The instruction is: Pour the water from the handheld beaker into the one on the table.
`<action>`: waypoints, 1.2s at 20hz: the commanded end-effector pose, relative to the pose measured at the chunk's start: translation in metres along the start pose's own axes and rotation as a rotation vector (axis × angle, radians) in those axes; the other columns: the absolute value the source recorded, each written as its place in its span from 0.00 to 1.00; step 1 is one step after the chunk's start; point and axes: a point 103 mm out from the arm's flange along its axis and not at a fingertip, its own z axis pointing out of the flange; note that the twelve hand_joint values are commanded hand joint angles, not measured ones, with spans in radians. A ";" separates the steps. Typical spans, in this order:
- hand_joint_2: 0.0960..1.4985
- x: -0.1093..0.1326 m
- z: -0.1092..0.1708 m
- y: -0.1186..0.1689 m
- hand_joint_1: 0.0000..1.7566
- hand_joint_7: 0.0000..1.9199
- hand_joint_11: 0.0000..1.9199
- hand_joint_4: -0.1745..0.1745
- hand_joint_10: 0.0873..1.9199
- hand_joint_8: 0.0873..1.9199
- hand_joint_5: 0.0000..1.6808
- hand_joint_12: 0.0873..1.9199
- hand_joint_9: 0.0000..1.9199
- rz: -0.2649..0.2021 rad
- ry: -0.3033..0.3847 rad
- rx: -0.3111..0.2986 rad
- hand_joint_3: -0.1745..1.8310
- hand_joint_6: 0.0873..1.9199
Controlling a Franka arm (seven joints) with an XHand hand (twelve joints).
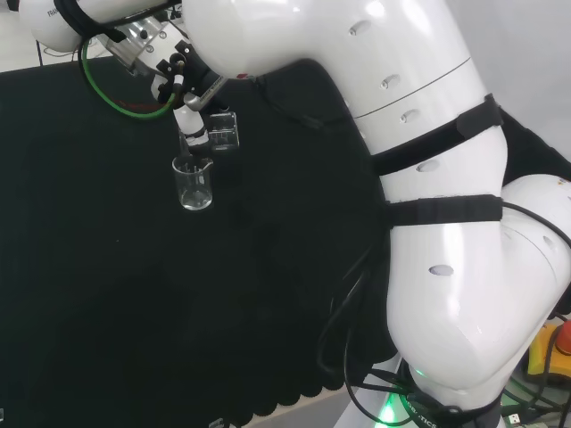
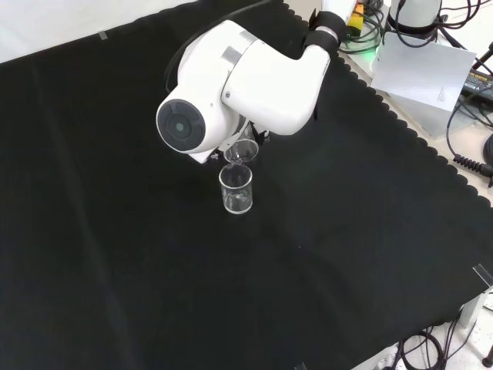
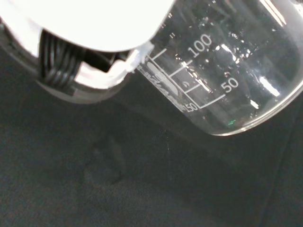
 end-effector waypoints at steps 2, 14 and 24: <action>0.42 -0.005 -0.002 -0.005 0.74 0.69 0.65 0.00 0.00 0.27 0.76 0.38 0.84 -0.021 0.030 -0.027 0.38 0.29; 0.42 -0.033 0.003 -0.016 0.74 0.69 0.65 0.00 0.00 0.27 0.76 0.38 0.84 -0.062 0.181 -0.187 0.38 0.29; 0.42 -0.062 0.029 -0.013 0.74 0.69 0.65 0.00 0.00 0.27 0.76 0.38 0.84 -0.075 0.328 -0.324 0.38 0.29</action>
